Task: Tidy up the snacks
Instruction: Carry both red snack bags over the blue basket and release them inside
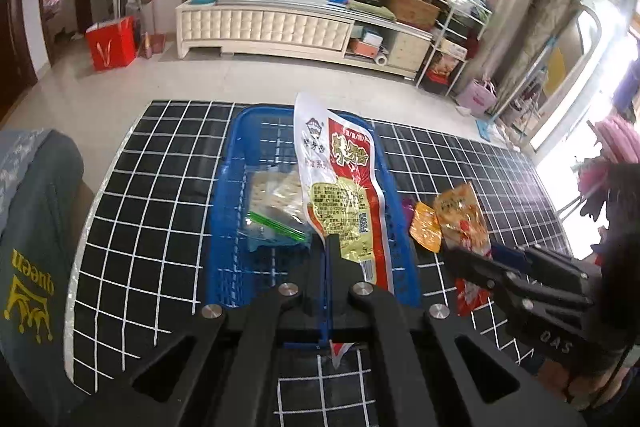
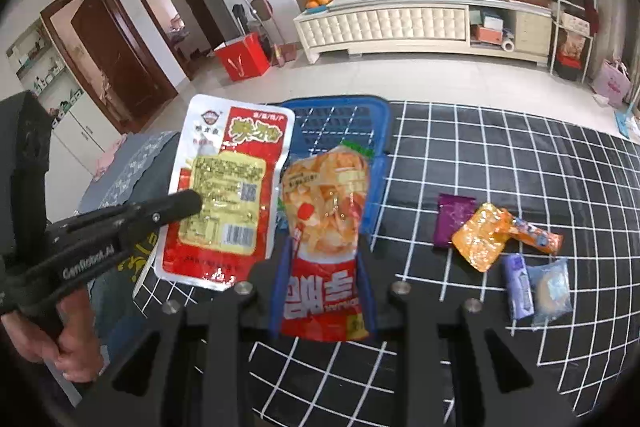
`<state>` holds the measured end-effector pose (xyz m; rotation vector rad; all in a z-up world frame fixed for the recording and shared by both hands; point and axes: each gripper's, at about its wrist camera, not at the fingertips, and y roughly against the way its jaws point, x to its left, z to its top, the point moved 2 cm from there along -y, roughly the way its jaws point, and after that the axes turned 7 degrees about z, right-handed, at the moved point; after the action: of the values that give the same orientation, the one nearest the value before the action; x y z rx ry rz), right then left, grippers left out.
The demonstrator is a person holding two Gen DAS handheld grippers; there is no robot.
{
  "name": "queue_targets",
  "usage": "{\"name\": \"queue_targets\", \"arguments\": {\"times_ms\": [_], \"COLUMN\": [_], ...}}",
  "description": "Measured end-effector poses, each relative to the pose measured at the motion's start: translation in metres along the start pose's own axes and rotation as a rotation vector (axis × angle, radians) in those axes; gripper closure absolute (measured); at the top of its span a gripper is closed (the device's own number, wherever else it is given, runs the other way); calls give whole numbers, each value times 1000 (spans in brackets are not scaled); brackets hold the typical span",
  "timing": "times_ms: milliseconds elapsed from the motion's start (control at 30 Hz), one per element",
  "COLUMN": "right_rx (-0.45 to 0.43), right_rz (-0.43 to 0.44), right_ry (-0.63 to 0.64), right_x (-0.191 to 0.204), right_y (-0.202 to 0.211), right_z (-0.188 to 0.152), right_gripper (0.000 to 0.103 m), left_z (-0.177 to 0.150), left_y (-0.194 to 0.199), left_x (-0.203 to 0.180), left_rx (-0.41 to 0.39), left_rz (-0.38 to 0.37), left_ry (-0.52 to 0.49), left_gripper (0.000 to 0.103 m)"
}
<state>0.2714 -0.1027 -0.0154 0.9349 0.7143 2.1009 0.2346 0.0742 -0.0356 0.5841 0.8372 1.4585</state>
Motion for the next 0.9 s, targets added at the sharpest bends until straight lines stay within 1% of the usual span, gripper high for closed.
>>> {"name": "queue_targets", "arguments": {"times_ms": [167,233,267,333,400,467,533,633,800,900], "right_rx": [29,36,39,41,40,37,34,29,29,32], "right_rz": [-23,-35,-38,-42,-45,-46,-42,-32,-20,-16], "right_ry": [17,16,13,8,12,19,26,42,60,67], "right_x": [6,6,5,5,7,10,15,24,36,41], "right_y": [-12,-16,-16,-16,-13,-12,-10,-7,-5,-7], "right_z": [0,-1,-2,-2,-3,-3,-3,-3,-2,0], "right_gripper": [68,68,68,68,68,68,68,68,68,68], "left_z": [-4,-8,-12,-18,-24,-28,-30,-31,-30,-30], "left_y": [-24,-31,-36,-44,-46,-40,-30,-16,4,12], "left_x": [12,15,18,20,22,22,21,18,17,20], "left_rx": [28,27,44,80,91,83,64,40,-1,-18], "left_rz": [-2,12,16,21,35,46,57,69,89,95], "left_ry": [8,10,8,2,-5,-20,-31,-47,-74,-78], "left_gripper": [103,103,103,95,71,61,59,52,49,44]}}
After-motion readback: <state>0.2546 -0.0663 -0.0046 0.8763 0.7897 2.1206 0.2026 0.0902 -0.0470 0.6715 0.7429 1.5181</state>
